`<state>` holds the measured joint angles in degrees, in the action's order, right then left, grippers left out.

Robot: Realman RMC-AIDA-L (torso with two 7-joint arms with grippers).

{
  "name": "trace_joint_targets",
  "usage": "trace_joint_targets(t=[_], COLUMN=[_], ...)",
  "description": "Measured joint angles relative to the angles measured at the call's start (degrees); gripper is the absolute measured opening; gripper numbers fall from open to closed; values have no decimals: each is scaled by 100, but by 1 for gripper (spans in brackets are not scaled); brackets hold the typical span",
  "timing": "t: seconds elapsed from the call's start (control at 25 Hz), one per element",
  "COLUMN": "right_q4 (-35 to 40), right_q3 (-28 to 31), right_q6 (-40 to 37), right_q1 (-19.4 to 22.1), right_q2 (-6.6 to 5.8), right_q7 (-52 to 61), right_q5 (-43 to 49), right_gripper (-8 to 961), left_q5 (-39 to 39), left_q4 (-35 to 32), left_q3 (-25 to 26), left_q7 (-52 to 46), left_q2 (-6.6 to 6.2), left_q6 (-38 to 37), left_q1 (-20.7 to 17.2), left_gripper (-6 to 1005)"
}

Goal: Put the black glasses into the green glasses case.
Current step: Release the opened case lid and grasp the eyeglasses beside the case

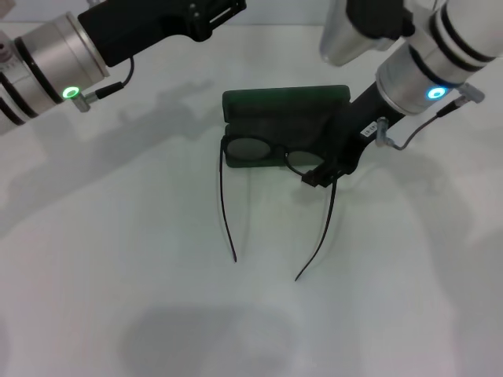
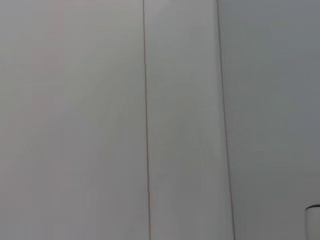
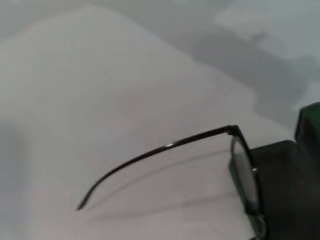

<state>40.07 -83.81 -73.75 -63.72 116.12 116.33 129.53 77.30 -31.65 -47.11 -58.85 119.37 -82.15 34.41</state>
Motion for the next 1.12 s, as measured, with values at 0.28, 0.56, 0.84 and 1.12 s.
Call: trace_joint_targets(t=[0.28,0.56,0.84,1.12], right_q4=[153,205,-185,-174], right_q3=[-154,-350,-1206,-1341], right_q6=[230,696,1197,1308], right_q1=[15,-48,-237,-214], right_q2=[-1,4,8,7], right_q7=[46,30,34,3], right_q5=[2,66,-423,-593], right_gripper=[573,572,573,573], left_q5=[9,30,34,39], left_q4=[0,1,1,1], left_q3=[0,4,-9,-9], left_q7=[3,5,5,10], left_q2=[3,-33,-45,-51], left_q6=[-1,119,295,297], left_q1=[14,108,172,188], left_gripper=[520,521,521,521])
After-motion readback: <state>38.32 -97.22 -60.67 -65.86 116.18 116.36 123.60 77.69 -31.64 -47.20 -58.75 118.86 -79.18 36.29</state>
